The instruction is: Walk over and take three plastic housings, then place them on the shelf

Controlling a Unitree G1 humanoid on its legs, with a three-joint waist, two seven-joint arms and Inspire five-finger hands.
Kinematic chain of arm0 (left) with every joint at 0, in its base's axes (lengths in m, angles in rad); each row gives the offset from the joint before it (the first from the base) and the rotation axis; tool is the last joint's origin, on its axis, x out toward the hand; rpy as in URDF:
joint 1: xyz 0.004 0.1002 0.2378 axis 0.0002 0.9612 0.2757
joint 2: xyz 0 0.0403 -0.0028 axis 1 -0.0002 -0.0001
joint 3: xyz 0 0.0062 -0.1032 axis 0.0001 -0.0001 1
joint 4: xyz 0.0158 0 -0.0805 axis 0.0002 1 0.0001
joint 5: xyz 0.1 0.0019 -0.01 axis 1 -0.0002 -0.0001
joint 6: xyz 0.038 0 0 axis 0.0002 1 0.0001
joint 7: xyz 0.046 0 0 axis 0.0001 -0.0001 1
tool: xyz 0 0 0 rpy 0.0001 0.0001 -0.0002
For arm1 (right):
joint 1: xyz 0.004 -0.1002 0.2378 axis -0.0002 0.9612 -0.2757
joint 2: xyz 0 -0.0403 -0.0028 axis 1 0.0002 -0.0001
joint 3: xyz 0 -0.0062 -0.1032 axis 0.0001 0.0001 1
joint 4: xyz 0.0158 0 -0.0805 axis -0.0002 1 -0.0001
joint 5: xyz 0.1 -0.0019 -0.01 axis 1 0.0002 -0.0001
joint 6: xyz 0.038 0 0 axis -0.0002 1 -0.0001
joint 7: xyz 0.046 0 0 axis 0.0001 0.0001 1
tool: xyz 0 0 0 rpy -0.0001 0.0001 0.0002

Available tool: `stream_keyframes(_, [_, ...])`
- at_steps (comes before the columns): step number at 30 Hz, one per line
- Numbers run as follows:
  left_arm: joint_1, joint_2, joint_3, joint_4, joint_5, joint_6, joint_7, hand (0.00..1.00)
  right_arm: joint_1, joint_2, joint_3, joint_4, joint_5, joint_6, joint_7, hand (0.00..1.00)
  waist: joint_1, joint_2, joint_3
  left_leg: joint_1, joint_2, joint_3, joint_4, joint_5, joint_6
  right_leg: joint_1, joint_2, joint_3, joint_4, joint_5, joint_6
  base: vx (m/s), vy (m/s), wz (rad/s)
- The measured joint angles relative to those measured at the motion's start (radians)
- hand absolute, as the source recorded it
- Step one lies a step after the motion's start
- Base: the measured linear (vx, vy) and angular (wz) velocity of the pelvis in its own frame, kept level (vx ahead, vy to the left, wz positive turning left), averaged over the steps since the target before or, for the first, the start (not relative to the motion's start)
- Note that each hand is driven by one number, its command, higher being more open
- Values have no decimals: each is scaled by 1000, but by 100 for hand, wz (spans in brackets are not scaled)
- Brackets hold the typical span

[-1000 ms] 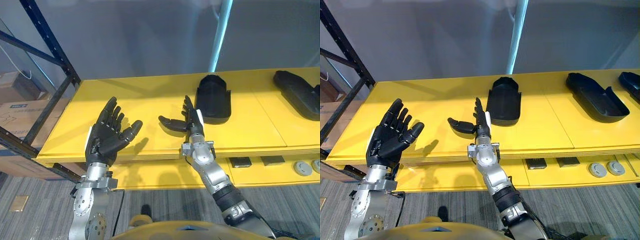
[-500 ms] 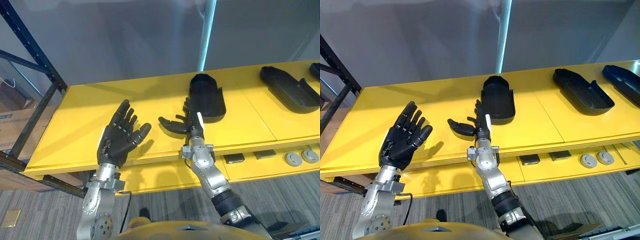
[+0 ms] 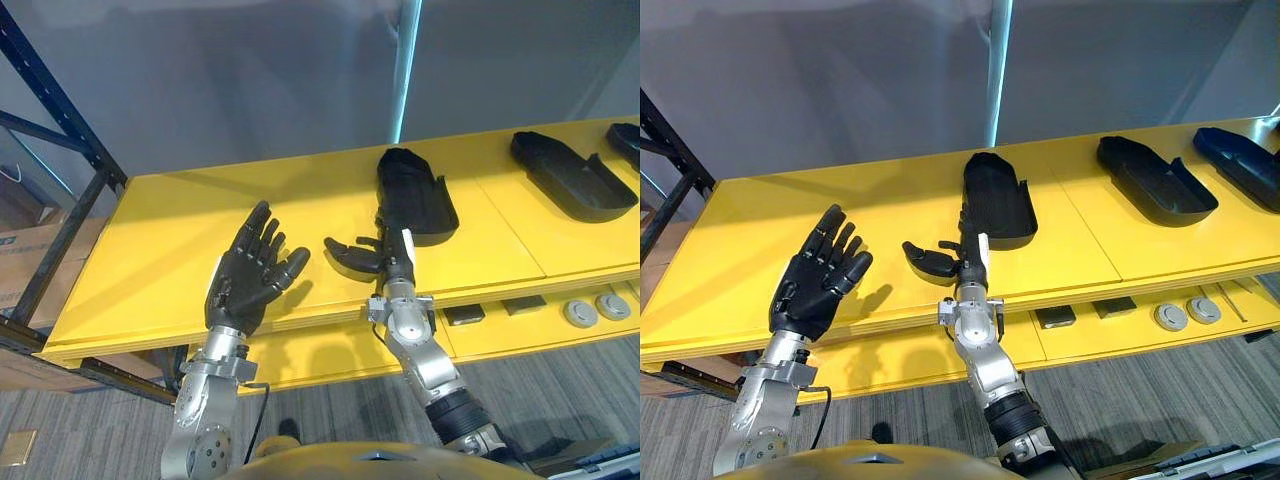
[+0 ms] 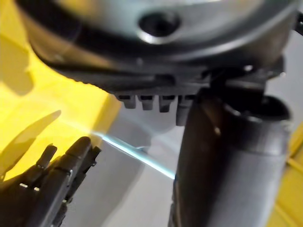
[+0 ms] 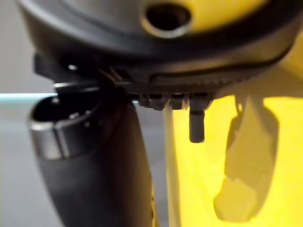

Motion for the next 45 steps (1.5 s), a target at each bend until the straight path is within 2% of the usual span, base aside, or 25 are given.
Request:
stream_keyframes(12, [0, 2, -24, 0, -1, 3, -20, 100, 16, 18, -16, -13, -2, -3, -4, 100, -22, -1, 1, 2, 0, 9, 0, 0, 1, -1, -1, 11, 5, 6, 2, 5, 0, -1])
stream_keyframes(21, [0, 10, -25, 0, -1, 15, -20, 100, 47, 13, -37, -35, 0, -18, 11, 100, -25, -2, 1, 9, 1, 17, 0, -1, 1, -2, -1, 20, 9, 1, 2, -1, 0, -2])
stream_keyframes(26, [0, 19, -24, 0, -1, 16, -20, 100, 64, -9, -40, -40, 2, -45, 75, 100, -26, -3, 2, 9, 1, 18, 0, -1, 1, -4, -1, 21, 10, 1, 2, 0, 0, 0])
stream_keyframes(32, [1, 20, -23, 0, 0, 16, -20, 100, 90, -52, -27, -76, 75, -70, 218, 100, -34, -4, 2, 9, 2, 22, 0, -2, -1, -5, 0, 24, 9, 4, -1, 0, 0, 0])
stream_keyframes(34, [1, 22, -22, 0, 2, 16, -15, 100, 120, -71, -12, -121, 100, -87, 251, 100, -35, -4, 3, 9, 4, 22, 0, -3, -2, -5, 2, 25, 8, 6, 2, 0, 0, 0])
stream_keyframes(39, [3, 29, -13, 0, 6, 16, -7, 100, 129, -105, -33, -212, 107, -140, 267, 100, -35, -8, 5, 14, 6, 29, 1, -6, -4, -5, 4, 34, 8, 7, 2, 10, 0, -4])
stream_keyframes(43, [4, 42, 1, 0, 5, 16, -5, 100, 128, -126, -144, -323, 127, -225, 265, 100, -38, -12, 8, 18, 8, 36, 2, -8, -7, -6, 7, 40, 8, 7, 2, 10, 0, -4])
stream_keyframes(45, [4, 42, 13, 0, 5, 16, -8, 100, 125, -146, -190, -353, 127, -247, 263, 100, -42, -14, 9, 19, 10, 40, 3, -9, -7, -8, 9, 46, 8, 7, 2, 10, -1, -7])
